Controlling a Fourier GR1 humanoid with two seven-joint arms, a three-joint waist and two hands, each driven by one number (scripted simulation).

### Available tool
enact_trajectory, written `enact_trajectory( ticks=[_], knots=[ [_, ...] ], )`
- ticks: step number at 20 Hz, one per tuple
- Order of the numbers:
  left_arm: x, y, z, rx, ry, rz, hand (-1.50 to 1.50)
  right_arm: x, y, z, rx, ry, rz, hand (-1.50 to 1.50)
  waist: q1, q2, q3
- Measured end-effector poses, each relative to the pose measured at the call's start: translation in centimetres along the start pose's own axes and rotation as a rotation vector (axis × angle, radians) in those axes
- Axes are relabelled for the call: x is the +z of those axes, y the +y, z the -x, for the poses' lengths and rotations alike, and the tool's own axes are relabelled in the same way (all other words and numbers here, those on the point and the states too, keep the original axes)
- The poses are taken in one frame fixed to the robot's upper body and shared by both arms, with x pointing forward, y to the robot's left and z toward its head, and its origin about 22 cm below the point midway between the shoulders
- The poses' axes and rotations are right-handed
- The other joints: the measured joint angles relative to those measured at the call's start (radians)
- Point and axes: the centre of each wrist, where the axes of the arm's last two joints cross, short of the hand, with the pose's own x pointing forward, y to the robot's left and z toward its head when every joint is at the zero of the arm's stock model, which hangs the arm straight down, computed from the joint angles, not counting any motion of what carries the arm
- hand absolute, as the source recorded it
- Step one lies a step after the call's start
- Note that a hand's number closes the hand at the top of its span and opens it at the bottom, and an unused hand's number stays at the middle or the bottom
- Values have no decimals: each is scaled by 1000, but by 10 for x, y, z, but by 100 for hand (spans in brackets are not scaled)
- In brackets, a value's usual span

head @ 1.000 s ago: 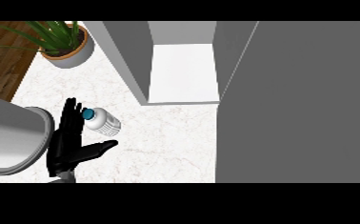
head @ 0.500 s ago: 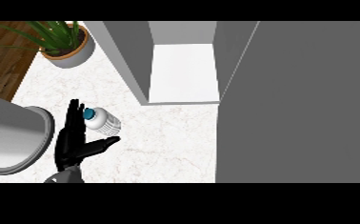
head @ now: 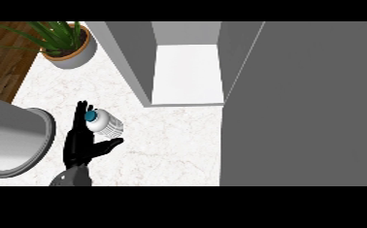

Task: Pick up the bottled water, place it into the cabinet and close the cabinet

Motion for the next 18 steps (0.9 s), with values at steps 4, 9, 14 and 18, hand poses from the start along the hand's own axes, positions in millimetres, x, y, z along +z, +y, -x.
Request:
enact_trajectory(
  ticks=[4, 9, 14, 18],
  knots=[
    [-6, -8, 5, 74, -13, 23, -150, 3, -3, -2, 13, -2, -1, -150, -1, 0, 0],
    [-15, -13, 5, 120, -39, 39, 150, 5, -2, -2, 8, -1, 8, -150, 2, 0, 0],
    [-23, -25, 8, 152, -64, 36, 150, 5, -1, -1, 1, -6, 11, -150, 0, 0, 0],
    [-24, -27, 9, 143, -100, 41, 150, 5, -1, 0, 4, -10, 17, -150, 2, -1, 1]
  ],
)
